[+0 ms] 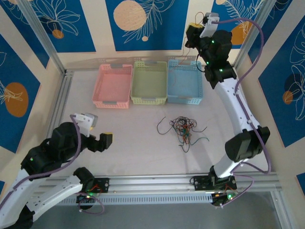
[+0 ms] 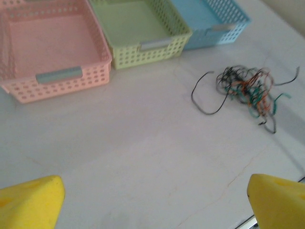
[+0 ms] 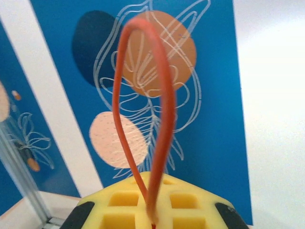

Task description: Untangle the cables

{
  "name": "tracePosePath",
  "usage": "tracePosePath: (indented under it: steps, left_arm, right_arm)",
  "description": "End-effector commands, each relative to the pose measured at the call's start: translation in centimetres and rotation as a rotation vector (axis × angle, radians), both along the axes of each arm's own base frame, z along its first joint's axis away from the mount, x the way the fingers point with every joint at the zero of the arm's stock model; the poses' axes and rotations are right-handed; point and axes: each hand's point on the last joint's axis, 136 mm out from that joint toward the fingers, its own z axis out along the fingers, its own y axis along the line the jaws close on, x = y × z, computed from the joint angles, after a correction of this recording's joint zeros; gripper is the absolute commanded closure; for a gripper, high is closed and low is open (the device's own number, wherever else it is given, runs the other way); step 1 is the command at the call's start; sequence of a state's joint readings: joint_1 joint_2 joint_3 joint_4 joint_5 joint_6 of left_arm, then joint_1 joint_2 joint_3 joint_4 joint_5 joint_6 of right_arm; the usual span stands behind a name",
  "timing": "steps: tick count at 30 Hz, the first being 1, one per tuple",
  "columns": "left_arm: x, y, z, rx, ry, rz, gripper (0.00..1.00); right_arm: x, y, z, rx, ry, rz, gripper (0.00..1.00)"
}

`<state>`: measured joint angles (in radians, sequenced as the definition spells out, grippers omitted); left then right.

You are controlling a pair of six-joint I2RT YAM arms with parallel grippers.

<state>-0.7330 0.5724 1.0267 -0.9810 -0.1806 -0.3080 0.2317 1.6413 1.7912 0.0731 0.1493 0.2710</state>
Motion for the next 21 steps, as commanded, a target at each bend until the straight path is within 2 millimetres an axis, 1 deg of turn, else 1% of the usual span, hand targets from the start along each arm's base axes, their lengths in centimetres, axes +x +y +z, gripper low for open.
tracePosePath:
  steps: [1,3,6,8,11,14,17,21]
  left_arm:
    - [0.3,0.4,-1.4,0.024,0.01,0.024,0.03]
    - [0.6,0.3,-2.0,0.028,0.005,0.026,0.03]
    - [0.8,-0.1,-3.4,0.033,0.008,0.016,0.03]
    - [0.8,-0.2,-3.8,0.03,0.013,0.012,0.04]
    - [0.8,-0.2,-3.8,0.032,0.006,0.01,0.04]
    - [0.8,-0.5,-4.0,0.033,0.014,0.0,0.05]
    - [0.9,-0.8,-4.3,0.034,0.023,-0.014,0.05]
    - [0.9,-1.2,-4.6,0.039,0.038,-0.031,0.05]
  right_arm:
    - [1.6,-1.8,-0.2,-0.021,0.002,-0.097,1.0]
    - [2.8,-2.6,-1.6,-0.024,0.027,-0.14,1.0]
    - [4.6,-3.7,-4.5,-0.009,0.09,-0.185,1.0]
    - [5.7,-3.6,-7.5,-0.012,0.161,-0.181,1.0]
    - [6.8,-3.7,-12.2,-0.008,0.256,-0.198,1.0]
    - [7.3,-4.1,-17.1,0.014,0.36,-0.233,1.0]
    - [7.2,-4.2,-21.9,0.046,0.486,-0.252,1.0]
    - [7.1,-3.6,-27.1,0.053,0.622,-0.253,0.95]
